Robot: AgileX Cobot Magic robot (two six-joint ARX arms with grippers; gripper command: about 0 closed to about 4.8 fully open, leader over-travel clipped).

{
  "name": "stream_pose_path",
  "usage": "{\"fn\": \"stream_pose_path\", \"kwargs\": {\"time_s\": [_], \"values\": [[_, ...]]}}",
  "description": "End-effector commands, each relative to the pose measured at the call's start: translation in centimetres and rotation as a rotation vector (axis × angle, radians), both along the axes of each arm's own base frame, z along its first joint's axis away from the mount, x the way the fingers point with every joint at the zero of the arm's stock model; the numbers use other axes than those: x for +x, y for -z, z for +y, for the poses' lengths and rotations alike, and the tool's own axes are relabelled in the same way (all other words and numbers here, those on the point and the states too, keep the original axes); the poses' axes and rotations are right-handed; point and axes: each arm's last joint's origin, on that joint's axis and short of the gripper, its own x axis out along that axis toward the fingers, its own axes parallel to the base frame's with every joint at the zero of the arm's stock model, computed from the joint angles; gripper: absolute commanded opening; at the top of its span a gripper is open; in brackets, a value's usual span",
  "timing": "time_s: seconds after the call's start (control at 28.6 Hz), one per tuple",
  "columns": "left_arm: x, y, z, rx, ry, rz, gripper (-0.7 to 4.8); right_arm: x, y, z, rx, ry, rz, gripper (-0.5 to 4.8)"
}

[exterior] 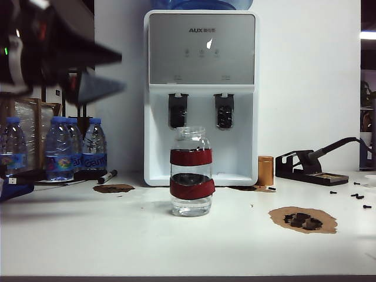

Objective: Pick up the water bottle with two loops of red belts, then reach the front water dispenser and gently press the gray-black baffle horizontally to get a little water.

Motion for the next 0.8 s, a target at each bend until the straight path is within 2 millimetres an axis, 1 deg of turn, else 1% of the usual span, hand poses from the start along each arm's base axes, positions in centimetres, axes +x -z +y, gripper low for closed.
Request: {"fn": "stream_pose_path", "kwargs": {"time_s": [0.03, 0.14, 0.28, 0.42, 0.49, 0.52, 0.66, 0.8], "values": [[0.7, 2.1, -0.2, 0.021, 0.013, -0.044, 4.79, 0.1, -0.4, 0.0, -0.028, 0.007, -0.01, -0.03], [1.3, 4.8, -0.4, 0.036, 0.023, 0.0, 4.79, 0.2, -0.5, -0.1, -0.043, 0.027, -0.018, -0.03], [1.7, 7.8, -0.7, 0.055, 0.036, 0.034, 4.79, 0.2, -0.7, -0.1, -0.067, 0.039, -0.023, -0.03], [1.7, 10.0, -1.3, 0.08, 0.057, 0.003, 4.79, 0.2, -0.6, -0.2, -0.074, 0.05, -0.024, -0.03], [1.6, 10.8, -1.8, 0.093, 0.071, -0.035, 4.79, 0.2, -0.6, -0.2, -0.076, 0.055, -0.025, -0.03], [1.6, 11.1, -2.4, 0.111, 0.069, -0.069, 4.79, 0.2, -0.7, -0.2, -0.076, 0.055, -0.027, -0.03], [1.8, 10.9, -3.8, 0.172, -0.014, -0.132, 4.79, 0.3, -0.8, -0.2, -0.081, 0.072, -0.047, -0.03], [1.6, 10.9, -4.5, 0.173, 0.003, -0.135, 4.79, 0.4, -0.8, -0.3, -0.093, 0.094, -0.048, -0.03]]}}
